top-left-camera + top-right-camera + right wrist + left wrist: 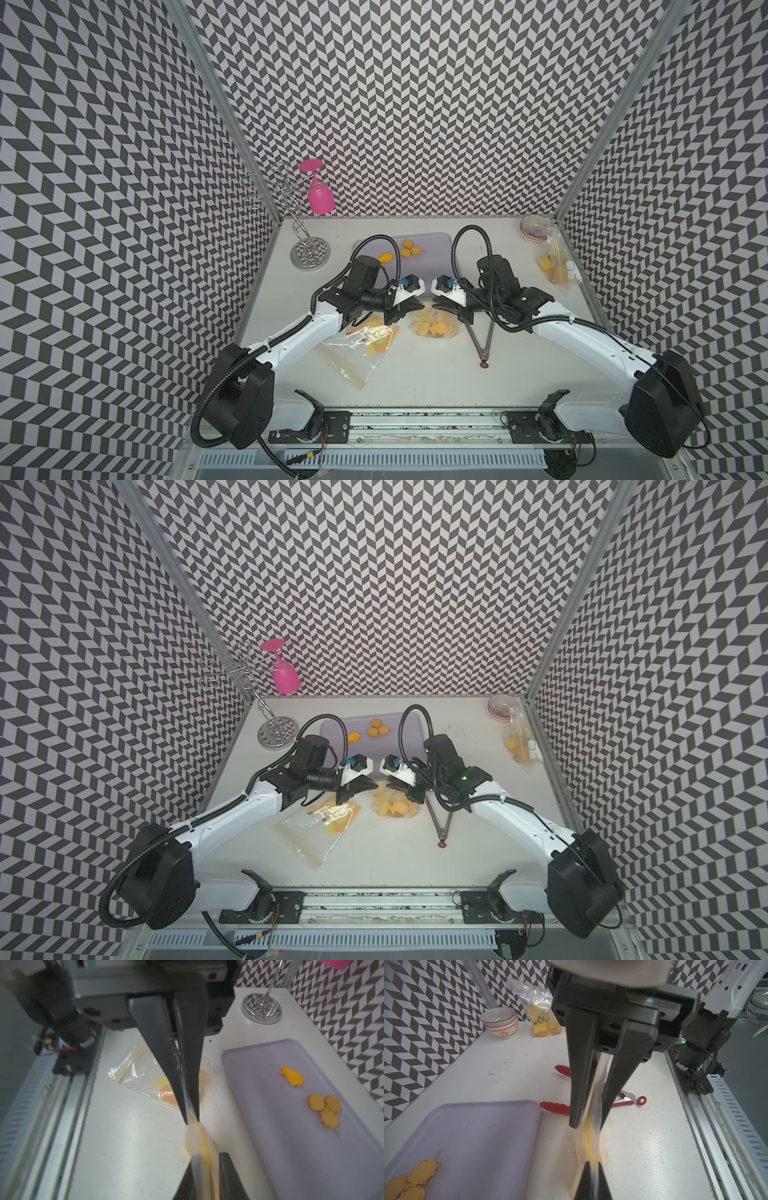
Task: Put the cookies into a resealable bag to prevent moisture
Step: Close the ziploc bag at the center of the board.
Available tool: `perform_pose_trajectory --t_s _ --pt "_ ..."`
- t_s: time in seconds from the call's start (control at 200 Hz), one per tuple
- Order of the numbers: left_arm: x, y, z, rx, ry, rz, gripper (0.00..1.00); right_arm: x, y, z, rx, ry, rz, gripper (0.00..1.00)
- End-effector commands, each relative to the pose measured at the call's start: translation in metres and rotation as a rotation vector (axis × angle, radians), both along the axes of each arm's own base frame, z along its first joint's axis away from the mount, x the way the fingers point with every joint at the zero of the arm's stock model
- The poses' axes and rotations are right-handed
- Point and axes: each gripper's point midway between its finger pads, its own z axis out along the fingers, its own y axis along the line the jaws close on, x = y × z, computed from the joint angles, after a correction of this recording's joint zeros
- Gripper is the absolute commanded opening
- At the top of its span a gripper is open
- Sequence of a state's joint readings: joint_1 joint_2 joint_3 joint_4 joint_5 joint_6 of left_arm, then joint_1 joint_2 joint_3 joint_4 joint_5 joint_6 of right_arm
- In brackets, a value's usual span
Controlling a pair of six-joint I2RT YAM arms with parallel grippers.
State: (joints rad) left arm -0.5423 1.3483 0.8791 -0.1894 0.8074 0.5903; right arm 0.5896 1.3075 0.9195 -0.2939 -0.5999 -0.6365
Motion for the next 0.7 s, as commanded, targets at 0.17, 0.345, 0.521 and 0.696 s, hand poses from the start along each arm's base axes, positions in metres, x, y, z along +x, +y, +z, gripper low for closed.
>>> perform_pose_trajectory --t_s 0.17,0.345,0.521,0.696 --pt "-0.01 -0.002 0.009 -0.028 -0.025 -0.046 0.0 0.002 0.017 0.015 0.072 -0.036 0.041 0.0" --pt "-0.011 -0.002 0.009 -0.032 -0.023 -0.05 0.0 0.002 0.022 0.015 0.089 -0.027 0.047 0.06" --pt "-0.01 -0.002 0.011 -0.035 -0.025 -0.049 0.0 0.0 0.027 0.015 0.105 -0.017 0.057 0.32" --pt "-0.01 -0.002 0.01 -0.034 -0.025 -0.045 0.0 -0.001 0.028 0.016 0.112 -0.013 0.061 0.16"
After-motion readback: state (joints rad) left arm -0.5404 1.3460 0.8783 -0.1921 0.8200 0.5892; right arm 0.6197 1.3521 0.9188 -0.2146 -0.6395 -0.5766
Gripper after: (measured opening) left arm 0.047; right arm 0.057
